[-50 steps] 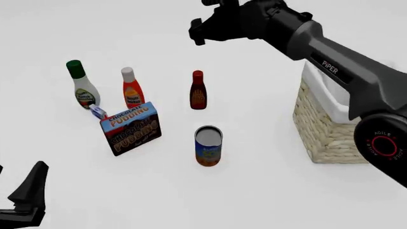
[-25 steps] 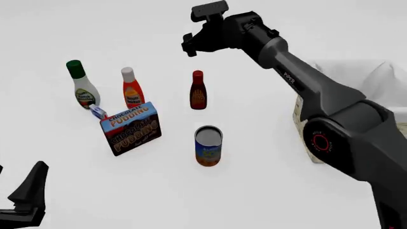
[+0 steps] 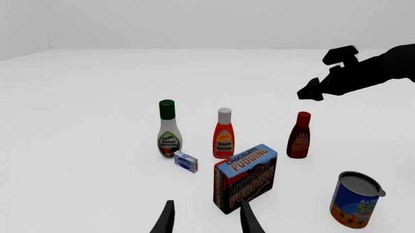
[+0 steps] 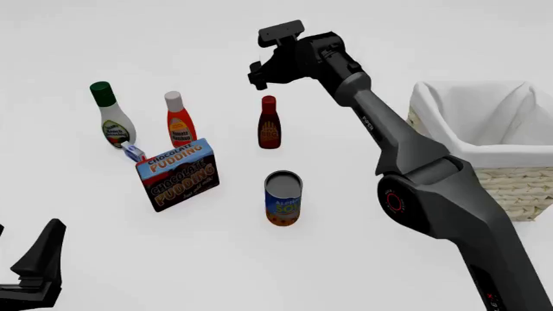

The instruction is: Pick the bbq sauce and place it in the basket.

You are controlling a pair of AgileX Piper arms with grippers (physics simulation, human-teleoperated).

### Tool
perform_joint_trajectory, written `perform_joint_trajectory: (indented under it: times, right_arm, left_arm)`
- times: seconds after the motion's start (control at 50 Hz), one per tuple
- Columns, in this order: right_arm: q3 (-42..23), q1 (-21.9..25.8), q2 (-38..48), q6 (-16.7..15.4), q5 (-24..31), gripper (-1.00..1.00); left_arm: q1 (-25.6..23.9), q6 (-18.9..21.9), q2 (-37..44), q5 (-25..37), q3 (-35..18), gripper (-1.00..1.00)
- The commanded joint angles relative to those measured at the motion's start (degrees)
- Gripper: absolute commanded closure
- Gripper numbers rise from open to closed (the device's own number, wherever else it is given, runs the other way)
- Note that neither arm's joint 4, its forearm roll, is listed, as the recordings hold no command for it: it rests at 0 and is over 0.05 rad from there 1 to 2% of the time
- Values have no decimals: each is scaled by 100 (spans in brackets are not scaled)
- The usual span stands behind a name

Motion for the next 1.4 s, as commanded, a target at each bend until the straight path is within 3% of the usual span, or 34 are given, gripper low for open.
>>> perform_joint_trajectory:
  times: [0.02, 0.08, 0.62, 1.4]
  right_arm:
    - [932, 7, -333, -11, -466, -100]
    - [1331, 8, -511, 3, -668, -100]
    - [1542, 0, -361, 64, -831, -100]
    - [-753, -11, 1094, 70, 232, -100]
  left_arm:
    - [0, 0, 0, 0, 0, -100]
    - [0, 0, 0, 0, 0, -100]
    - [0, 0, 0, 0, 0, -100]
    - [0, 0, 0, 0, 0, -100]
